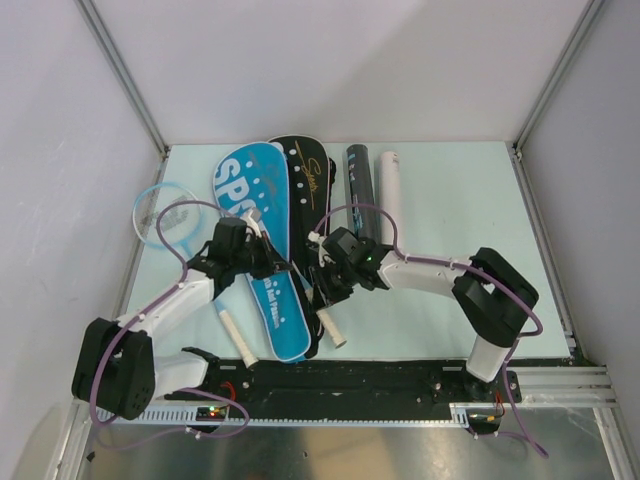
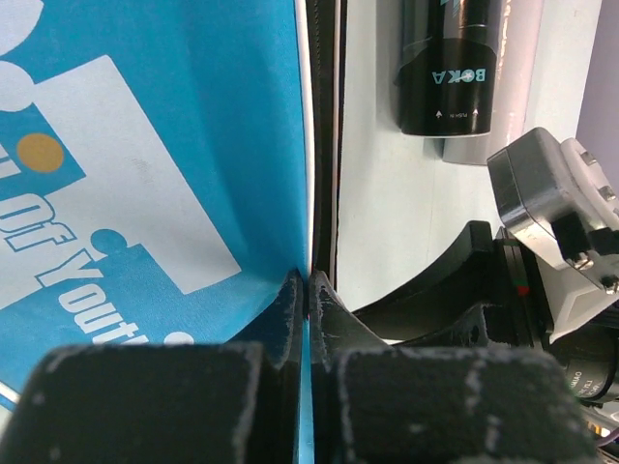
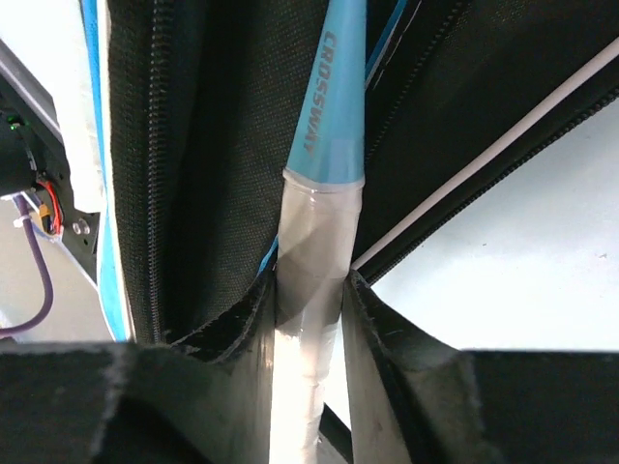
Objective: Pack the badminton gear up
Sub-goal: Place the racket in the racket bag.
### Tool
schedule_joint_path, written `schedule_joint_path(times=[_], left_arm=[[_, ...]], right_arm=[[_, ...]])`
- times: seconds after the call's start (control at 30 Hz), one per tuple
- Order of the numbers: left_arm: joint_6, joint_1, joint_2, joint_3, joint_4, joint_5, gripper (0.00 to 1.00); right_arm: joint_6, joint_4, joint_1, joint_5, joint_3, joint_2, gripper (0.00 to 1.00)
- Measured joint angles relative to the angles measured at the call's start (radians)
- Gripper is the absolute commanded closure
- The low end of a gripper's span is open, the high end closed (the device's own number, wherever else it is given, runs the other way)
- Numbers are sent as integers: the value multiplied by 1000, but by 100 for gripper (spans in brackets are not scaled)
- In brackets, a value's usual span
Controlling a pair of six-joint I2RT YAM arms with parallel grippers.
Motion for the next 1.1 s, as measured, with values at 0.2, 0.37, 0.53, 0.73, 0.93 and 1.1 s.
schedule_joint_path(times=[0.2,0.37,0.53,0.73,0.93,1.1], left_arm=[[-25,0,0,-29,31,0,100],[-64,0,-13,-59,59,3,100],[-105,2,-48,-85,85,-2,100],[-142,6,-68,-96,101,-29,100],[-169,12,-99,-96,117,-68,100],[-202,14,-113,-114,158,-92,100]], right_arm=[[66,25,26,53,-2,0,83],[178,153,44,97,-8,2,83],[259,247,52,146,-8,23,82],[305,301,62,194,-8,37,82],[363,392,67,203,-8,90,81],[422,446,74,230,-8,109,81]])
